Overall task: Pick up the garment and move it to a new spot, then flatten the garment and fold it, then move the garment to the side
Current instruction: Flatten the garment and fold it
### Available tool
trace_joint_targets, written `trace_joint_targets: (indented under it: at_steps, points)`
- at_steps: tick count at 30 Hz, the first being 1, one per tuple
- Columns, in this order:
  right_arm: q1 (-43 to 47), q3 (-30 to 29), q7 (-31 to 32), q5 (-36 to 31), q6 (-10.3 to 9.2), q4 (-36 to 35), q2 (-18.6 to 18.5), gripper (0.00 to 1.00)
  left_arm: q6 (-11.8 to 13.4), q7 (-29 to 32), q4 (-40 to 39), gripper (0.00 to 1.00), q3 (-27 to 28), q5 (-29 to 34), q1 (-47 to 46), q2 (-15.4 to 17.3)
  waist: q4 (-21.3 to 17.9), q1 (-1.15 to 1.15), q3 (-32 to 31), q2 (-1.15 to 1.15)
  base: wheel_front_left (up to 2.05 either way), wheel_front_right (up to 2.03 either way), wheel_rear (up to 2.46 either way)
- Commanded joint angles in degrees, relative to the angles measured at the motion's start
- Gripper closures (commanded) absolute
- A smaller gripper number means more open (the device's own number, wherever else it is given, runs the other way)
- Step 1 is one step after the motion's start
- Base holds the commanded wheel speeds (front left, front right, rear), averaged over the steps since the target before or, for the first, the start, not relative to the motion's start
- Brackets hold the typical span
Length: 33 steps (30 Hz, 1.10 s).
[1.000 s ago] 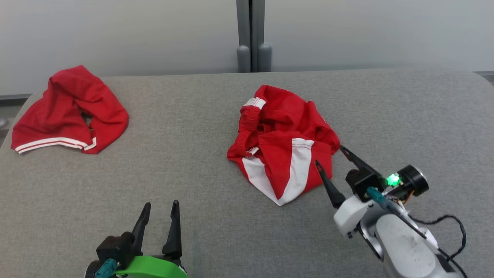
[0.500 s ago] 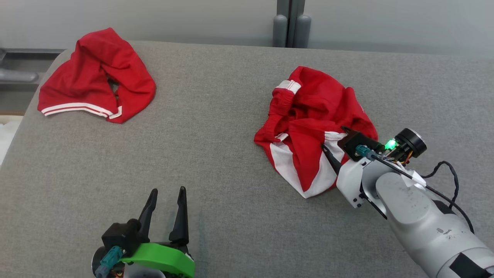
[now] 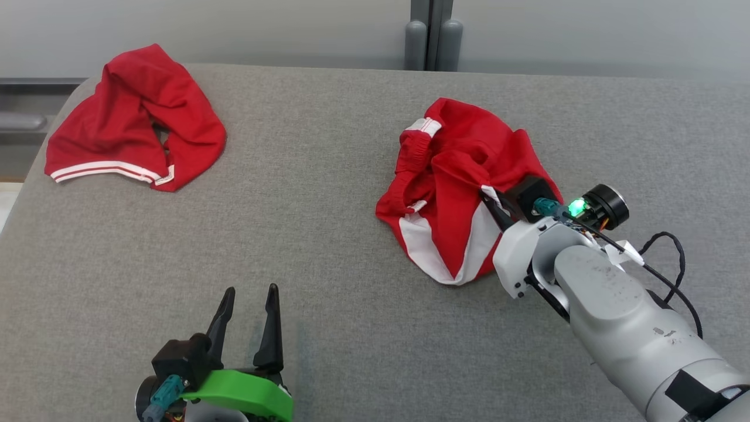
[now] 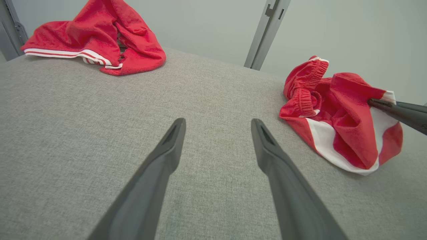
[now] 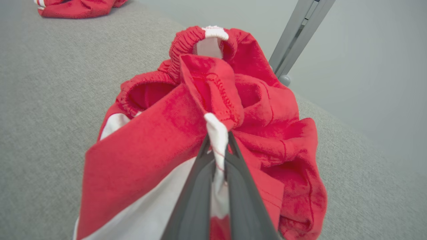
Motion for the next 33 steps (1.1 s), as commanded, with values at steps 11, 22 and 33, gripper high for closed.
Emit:
trace_joint_targets:
  at_steps: [11, 22, 33]
  points:
    - [5.0, -12.1, -0.7, 6.5, -0.07, -1.2, -3.9, 1.0, -0.4, 0.0, -0.3, 0.0, 1.5, 1.7, 2.2, 0.1, -4.7, 0.0, -3.7, 0.0, 0.0, 0.0, 0.0]
    - [15.4, -26.9, -0.8, 4.1, -0.07, -1.2, -3.4, 0.72, -0.8, -0.1, -0.4, 0.0, 2.4, 2.6, 2.2, 0.1, -5.8, 0.0, -3.3, 0.0, 0.0, 0.0, 0.0]
    - [27.0, -40.8, -0.8, -7.9, -0.06, -16.8, 0.0, 0.0, -1.5, 0.0, -0.4, 0.0, 1.4, 3.6, 2.3, 0.1, -6.5, 0.0, -5.0, 0.0, 0.0, 0.0, 0.0]
